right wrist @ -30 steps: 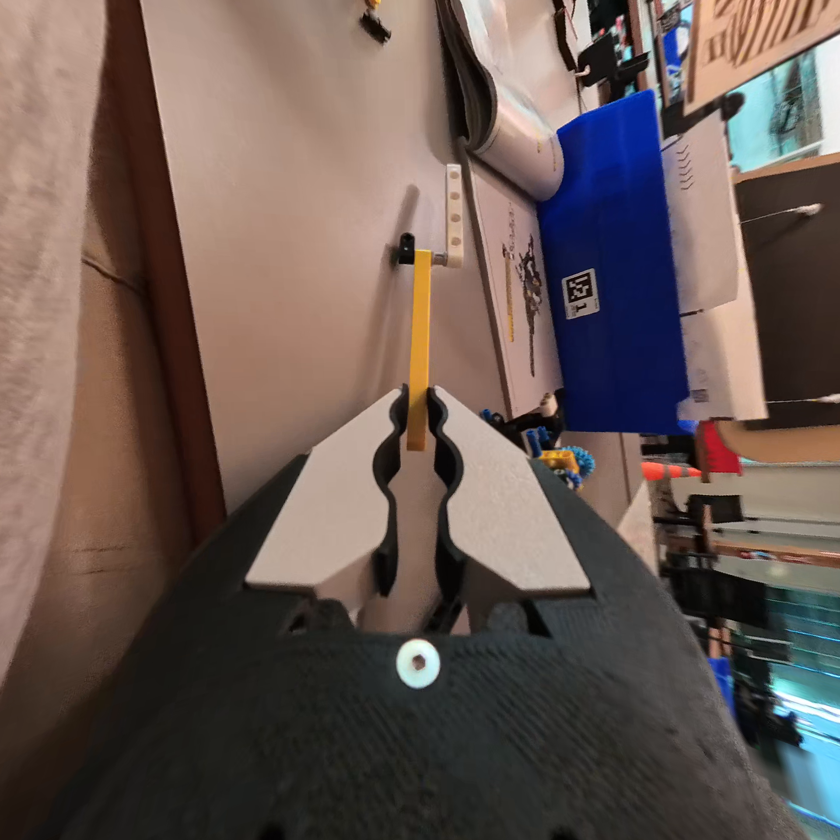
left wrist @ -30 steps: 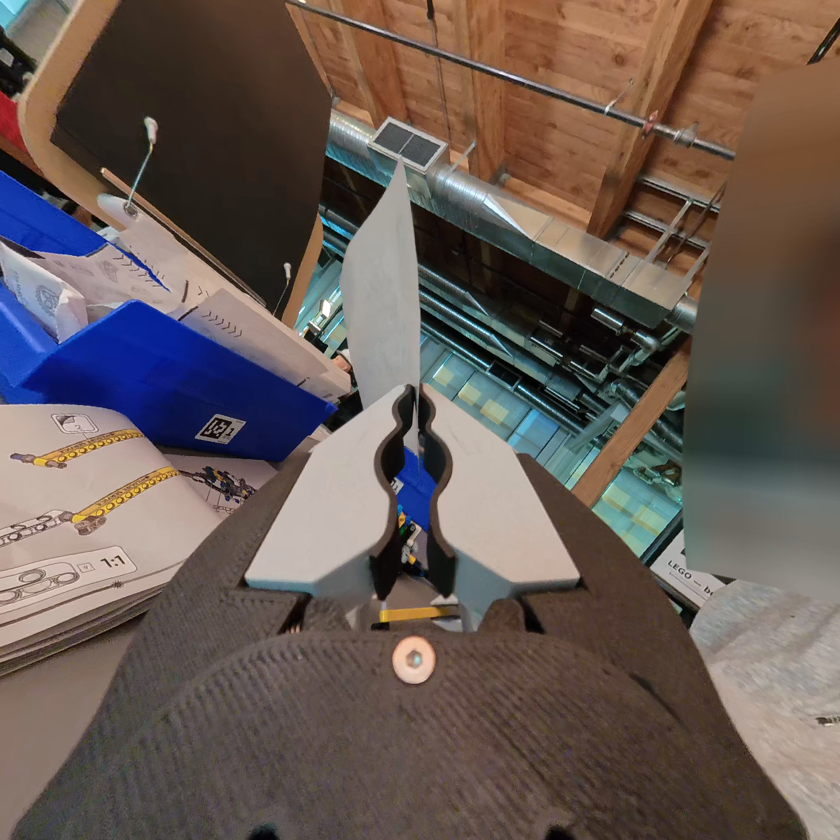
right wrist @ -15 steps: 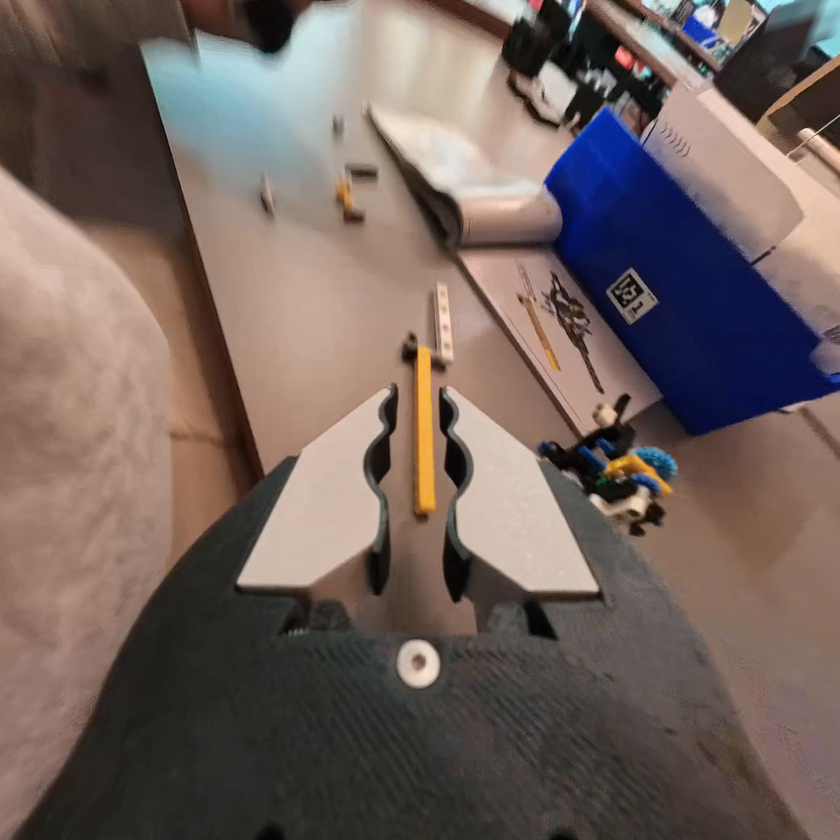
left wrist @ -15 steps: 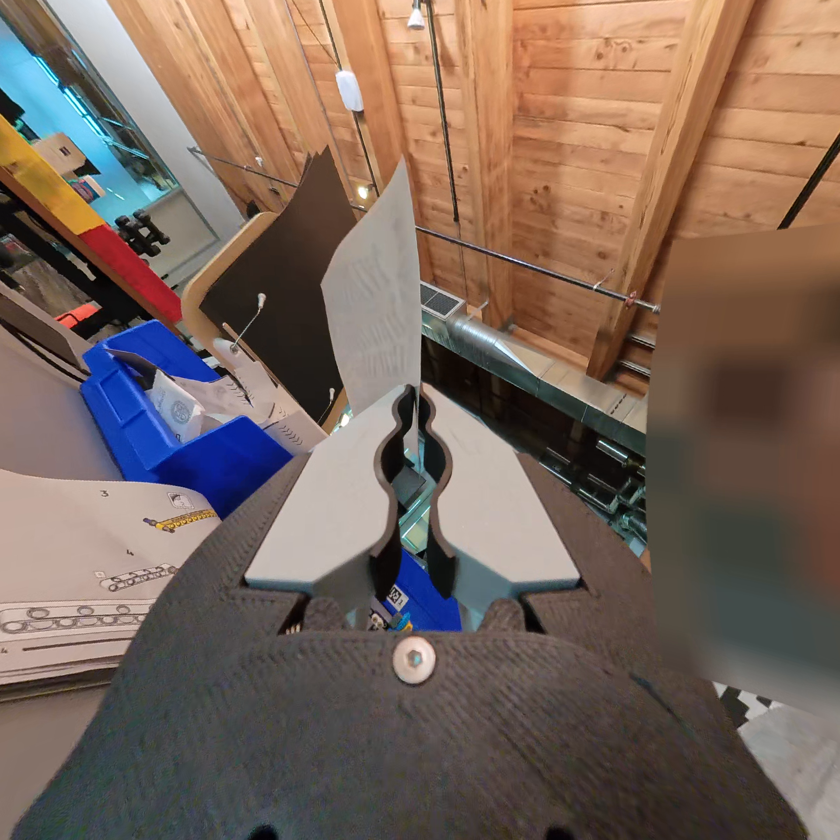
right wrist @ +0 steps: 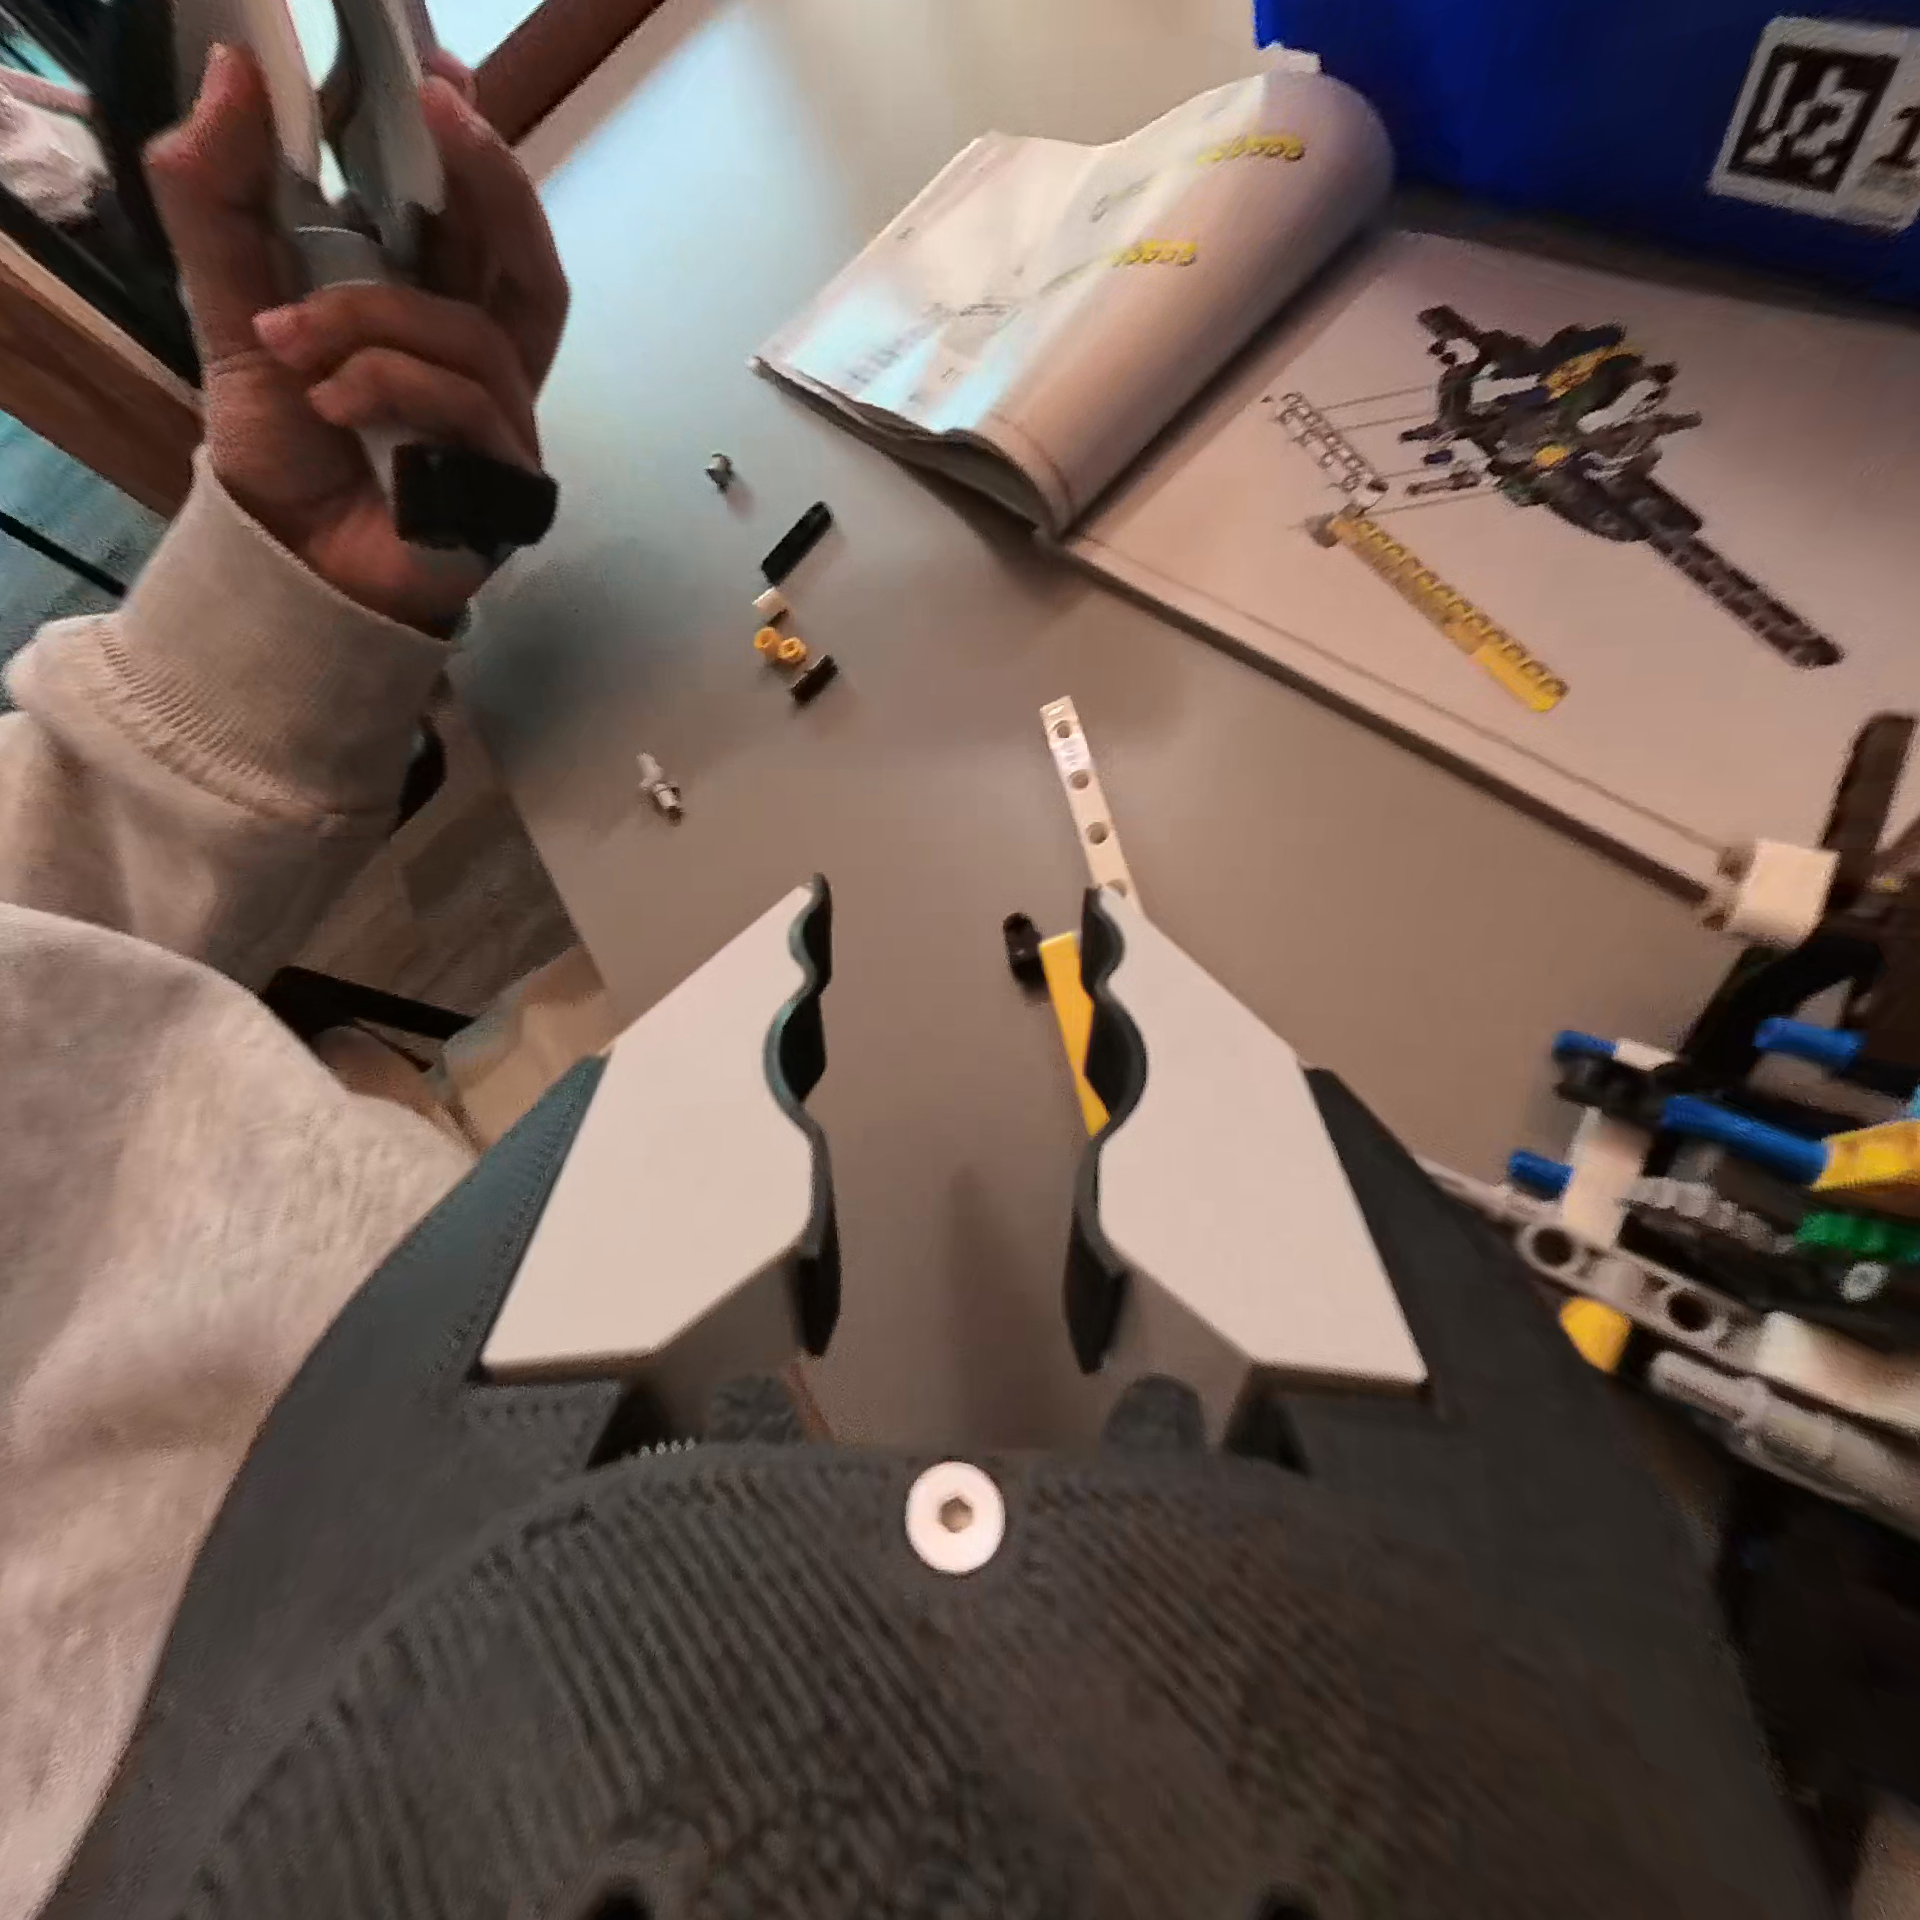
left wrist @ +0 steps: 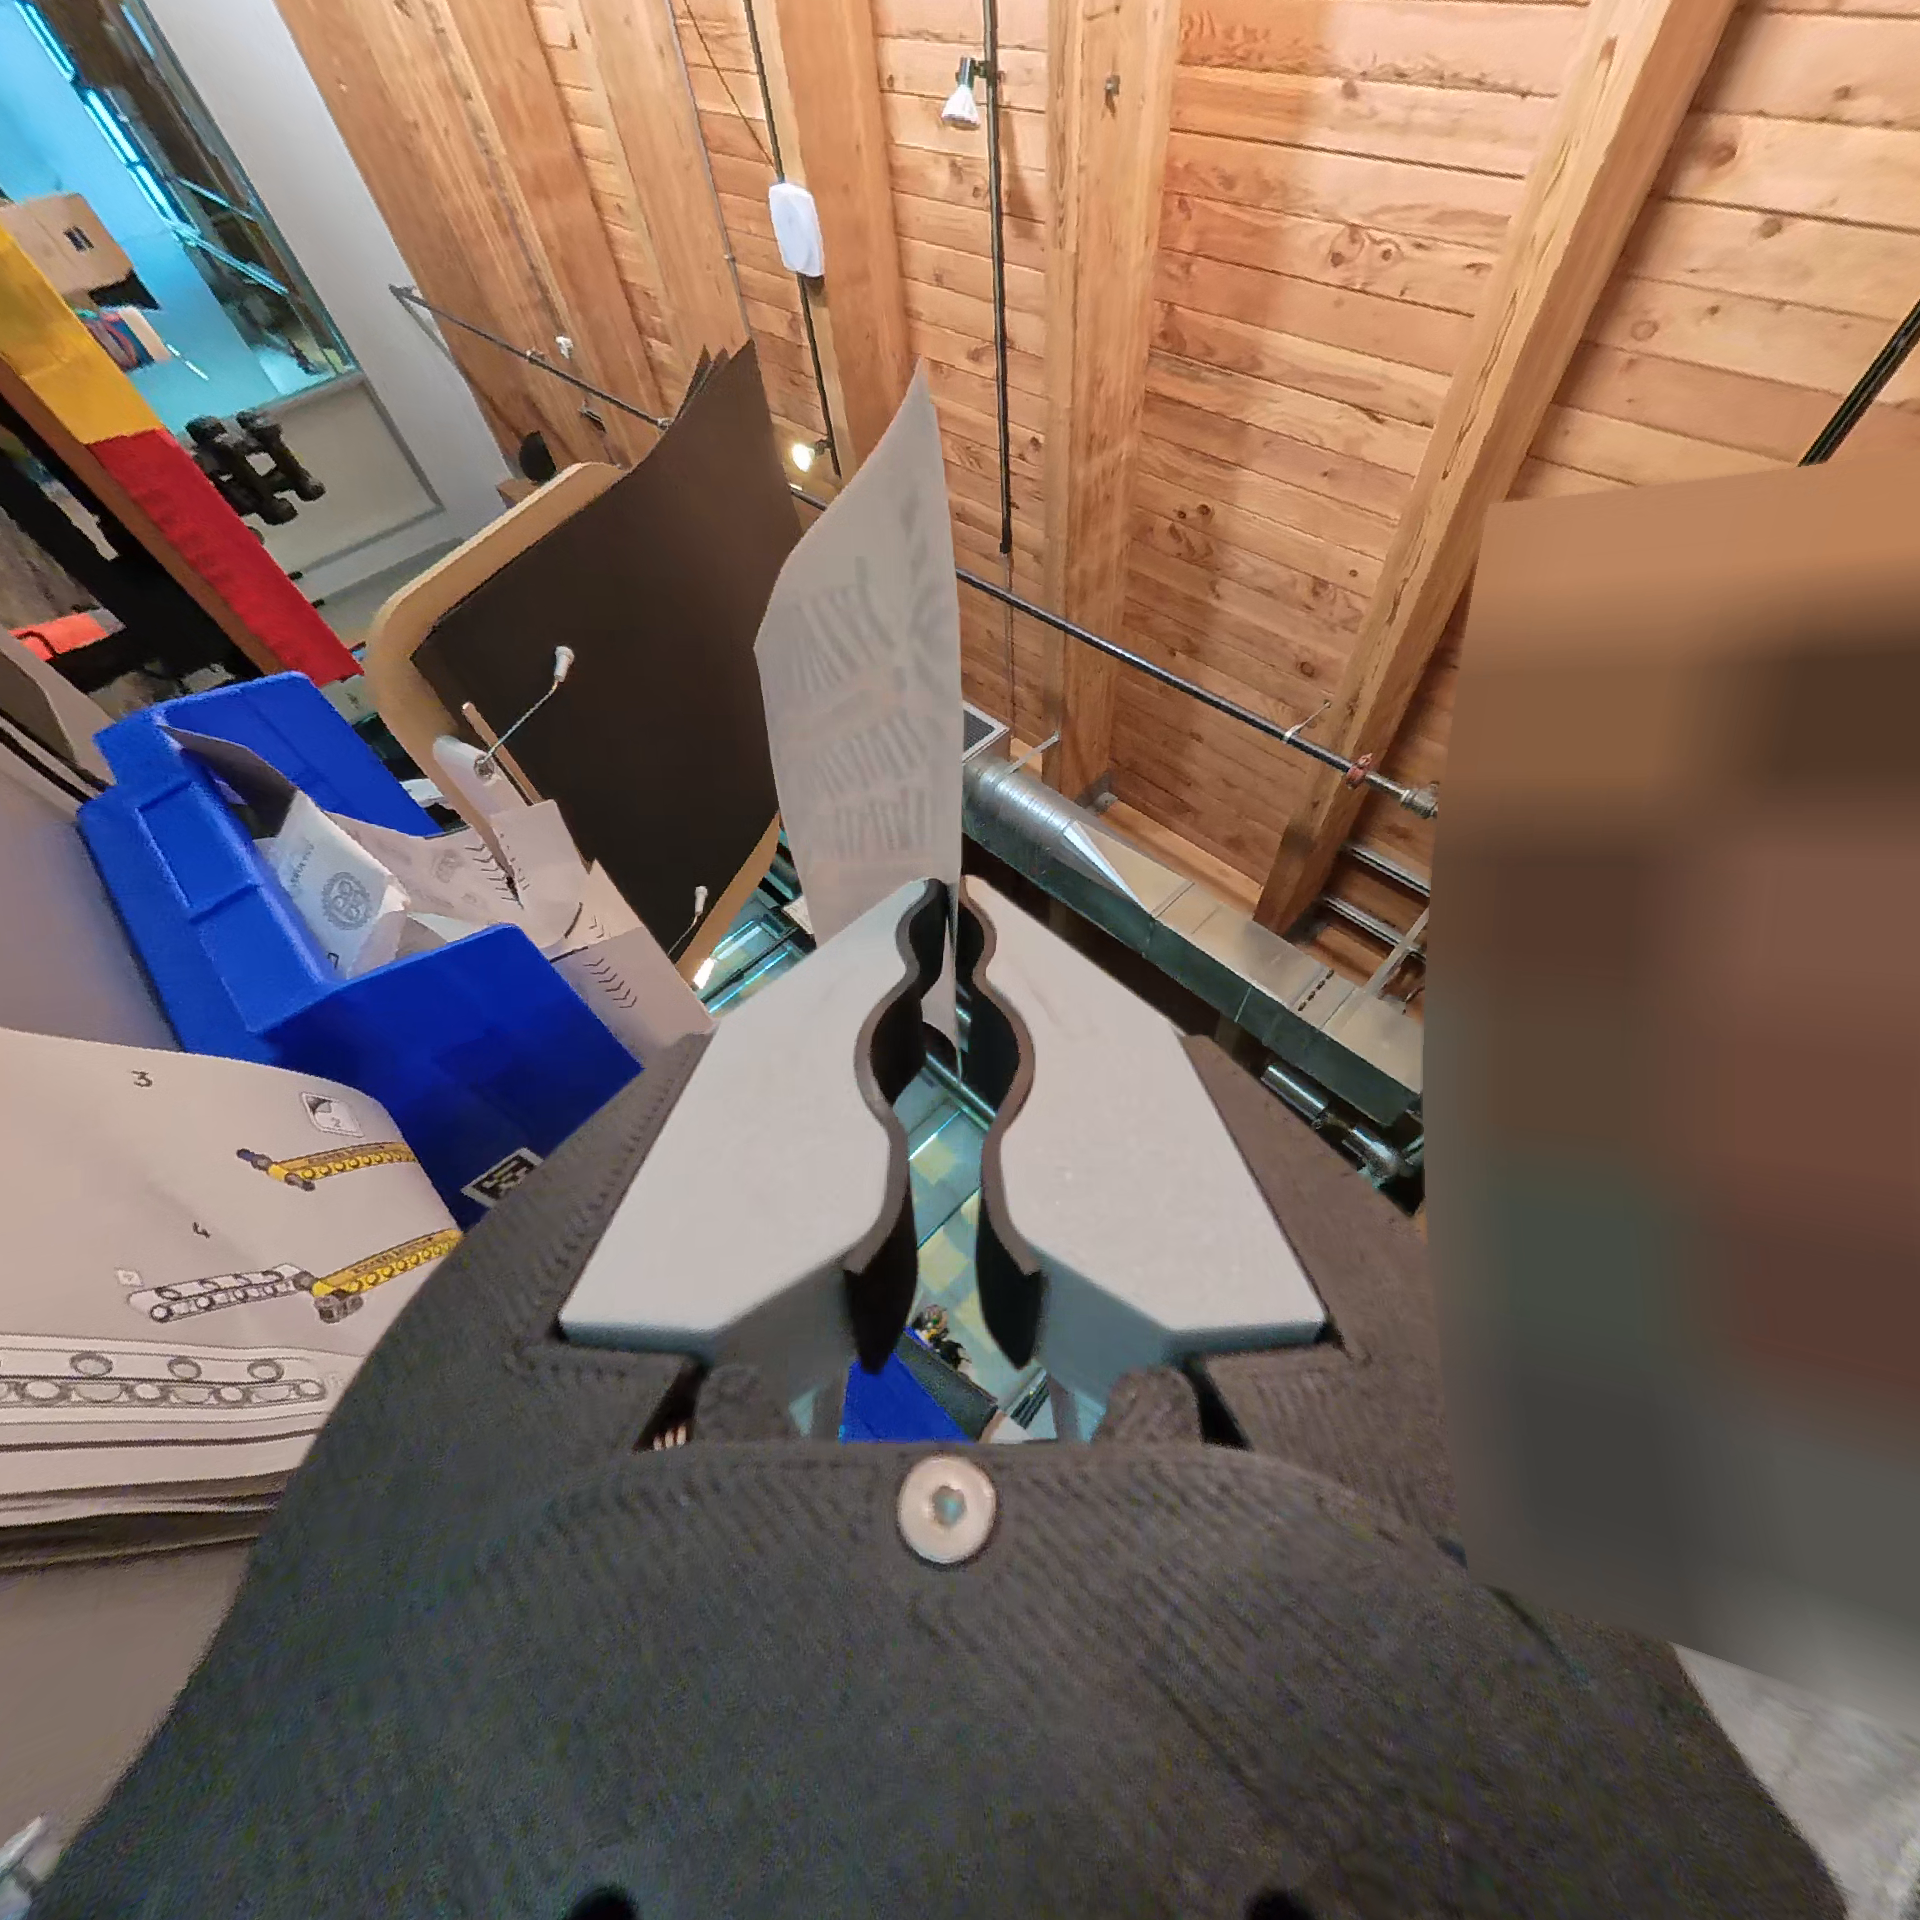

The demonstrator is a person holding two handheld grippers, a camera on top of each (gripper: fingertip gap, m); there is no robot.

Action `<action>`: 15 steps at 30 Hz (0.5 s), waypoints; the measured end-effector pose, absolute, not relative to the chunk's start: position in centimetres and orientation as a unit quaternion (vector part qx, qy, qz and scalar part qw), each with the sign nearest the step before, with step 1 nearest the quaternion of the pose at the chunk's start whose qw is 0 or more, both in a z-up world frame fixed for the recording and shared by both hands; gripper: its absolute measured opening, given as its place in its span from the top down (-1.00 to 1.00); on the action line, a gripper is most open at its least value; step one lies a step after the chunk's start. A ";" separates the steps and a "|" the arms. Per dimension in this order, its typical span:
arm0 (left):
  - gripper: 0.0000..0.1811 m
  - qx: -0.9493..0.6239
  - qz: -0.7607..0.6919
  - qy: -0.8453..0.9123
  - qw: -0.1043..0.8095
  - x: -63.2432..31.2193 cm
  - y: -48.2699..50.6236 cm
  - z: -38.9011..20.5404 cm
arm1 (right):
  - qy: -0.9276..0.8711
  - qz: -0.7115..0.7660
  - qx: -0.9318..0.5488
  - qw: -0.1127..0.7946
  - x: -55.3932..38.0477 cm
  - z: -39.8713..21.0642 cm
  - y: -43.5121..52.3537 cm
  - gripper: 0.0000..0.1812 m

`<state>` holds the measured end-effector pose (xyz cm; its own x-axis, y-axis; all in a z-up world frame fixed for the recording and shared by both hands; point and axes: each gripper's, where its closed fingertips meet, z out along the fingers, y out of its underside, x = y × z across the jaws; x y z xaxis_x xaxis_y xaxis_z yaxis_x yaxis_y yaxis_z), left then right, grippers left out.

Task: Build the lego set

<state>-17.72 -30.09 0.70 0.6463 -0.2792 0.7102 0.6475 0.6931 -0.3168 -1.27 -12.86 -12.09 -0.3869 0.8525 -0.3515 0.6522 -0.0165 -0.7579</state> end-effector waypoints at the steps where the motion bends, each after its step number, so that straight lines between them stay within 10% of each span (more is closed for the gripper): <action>1: 1.00 -0.282 -0.272 -0.324 0.861 -17.8 -30.1 0.7 | -0.697 0.451 -0.545 0.118 -1.7 -12.1 -12.6 0.49; 15: 1.00 -0.278 -0.289 -0.326 0.856 -17.8 -30.0 0.5 | -0.760 0.334 -0.534 0.162 -0.7 -15.0 -10.7 0.68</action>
<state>-17.78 -29.98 0.49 0.6203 -0.3135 0.7190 0.6762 0.6782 -0.2877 -0.73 -10.72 -15.03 -0.3778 0.9192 -0.1109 0.7030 0.2069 -0.6804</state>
